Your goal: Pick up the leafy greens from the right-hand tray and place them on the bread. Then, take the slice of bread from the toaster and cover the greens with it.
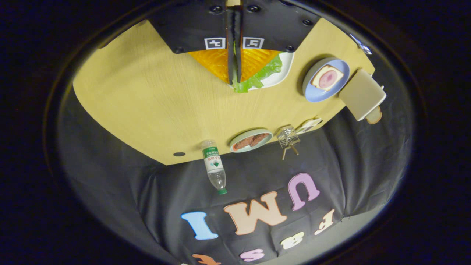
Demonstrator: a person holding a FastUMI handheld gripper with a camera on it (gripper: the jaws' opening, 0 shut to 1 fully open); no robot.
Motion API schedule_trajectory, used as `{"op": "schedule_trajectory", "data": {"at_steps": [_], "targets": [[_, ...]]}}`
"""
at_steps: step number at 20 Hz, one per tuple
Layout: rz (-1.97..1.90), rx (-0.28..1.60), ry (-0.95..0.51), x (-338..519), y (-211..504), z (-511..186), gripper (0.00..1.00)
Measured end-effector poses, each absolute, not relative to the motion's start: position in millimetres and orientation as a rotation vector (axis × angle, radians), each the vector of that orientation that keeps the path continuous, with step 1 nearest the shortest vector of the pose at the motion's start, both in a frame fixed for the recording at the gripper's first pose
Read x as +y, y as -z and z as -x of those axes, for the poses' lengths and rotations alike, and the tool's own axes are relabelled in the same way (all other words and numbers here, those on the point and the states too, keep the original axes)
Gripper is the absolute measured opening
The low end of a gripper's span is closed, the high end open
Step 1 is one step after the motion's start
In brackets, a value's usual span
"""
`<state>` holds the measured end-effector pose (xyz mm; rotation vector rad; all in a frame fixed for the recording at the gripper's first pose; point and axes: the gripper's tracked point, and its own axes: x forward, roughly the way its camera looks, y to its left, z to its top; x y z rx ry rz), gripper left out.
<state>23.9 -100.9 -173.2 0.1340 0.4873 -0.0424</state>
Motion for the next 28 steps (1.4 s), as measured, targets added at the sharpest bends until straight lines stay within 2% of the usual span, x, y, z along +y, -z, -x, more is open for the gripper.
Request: {"op": "schedule_trajectory", "data": {"at_steps": [7,13,23,28], "targets": [[-0.155,0.284,-0.05,-48.4,115.8,-32.2,0.03],[-0.147,0.217,-0.175,24.0,98.7,-32.2,0.03],[-0.308,0.213,-0.518,183.7,81.3,-11.0,0.03],[-0.472,0.331,-0.54,220.4,106.6,-27.9,0.03]]}}
